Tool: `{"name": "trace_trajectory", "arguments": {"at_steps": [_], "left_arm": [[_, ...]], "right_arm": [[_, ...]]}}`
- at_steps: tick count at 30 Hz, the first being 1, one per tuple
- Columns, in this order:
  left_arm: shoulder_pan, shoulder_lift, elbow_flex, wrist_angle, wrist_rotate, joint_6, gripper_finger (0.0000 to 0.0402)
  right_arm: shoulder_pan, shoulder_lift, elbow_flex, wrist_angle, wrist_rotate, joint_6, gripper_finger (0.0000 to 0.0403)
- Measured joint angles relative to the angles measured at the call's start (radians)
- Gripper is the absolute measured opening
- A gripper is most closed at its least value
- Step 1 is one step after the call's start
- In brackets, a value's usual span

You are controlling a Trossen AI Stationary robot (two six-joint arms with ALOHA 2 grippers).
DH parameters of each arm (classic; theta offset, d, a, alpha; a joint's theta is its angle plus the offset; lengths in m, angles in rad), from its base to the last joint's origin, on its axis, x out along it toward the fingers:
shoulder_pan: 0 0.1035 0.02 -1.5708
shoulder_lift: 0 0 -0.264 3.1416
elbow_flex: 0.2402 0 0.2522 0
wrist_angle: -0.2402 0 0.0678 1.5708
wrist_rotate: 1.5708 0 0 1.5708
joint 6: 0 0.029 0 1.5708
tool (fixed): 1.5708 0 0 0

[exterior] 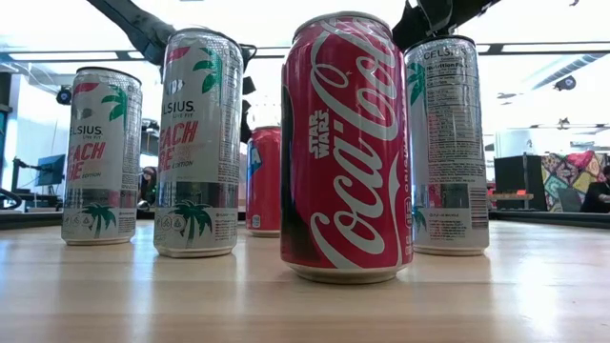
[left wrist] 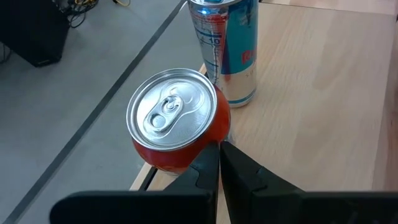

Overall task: Place canned beverage on shelf
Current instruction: Put the bottom left orange soda can on the shelf, then put the bottom right red soda can on the shelf

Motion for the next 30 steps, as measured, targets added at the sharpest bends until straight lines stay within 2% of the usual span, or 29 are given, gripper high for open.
{"name": "trace_trajectory", "arguments": {"at_steps": [11, 19, 30], "left_arm": [[-0.016, -0.061, 0.0, 0.007, 0.002, -0.016, 0.0], [-0.071, -0.154, -0.03, 0.103, 0.135, -0.069, 0.0], [-0.205, -0.426, -0.318, 0.372, 0.143, -0.174, 0.0]], "right_arm": [[0.0, 0.0, 0.0, -0.001, 0.0, 0.0, 0.0012], [-0.016, 0.0, 0.0, -0.001, 0.0, 0.012, 0.0012], [-0.017, 0.0, 0.0, 0.025, -0.005, 0.128, 0.0012]]}}
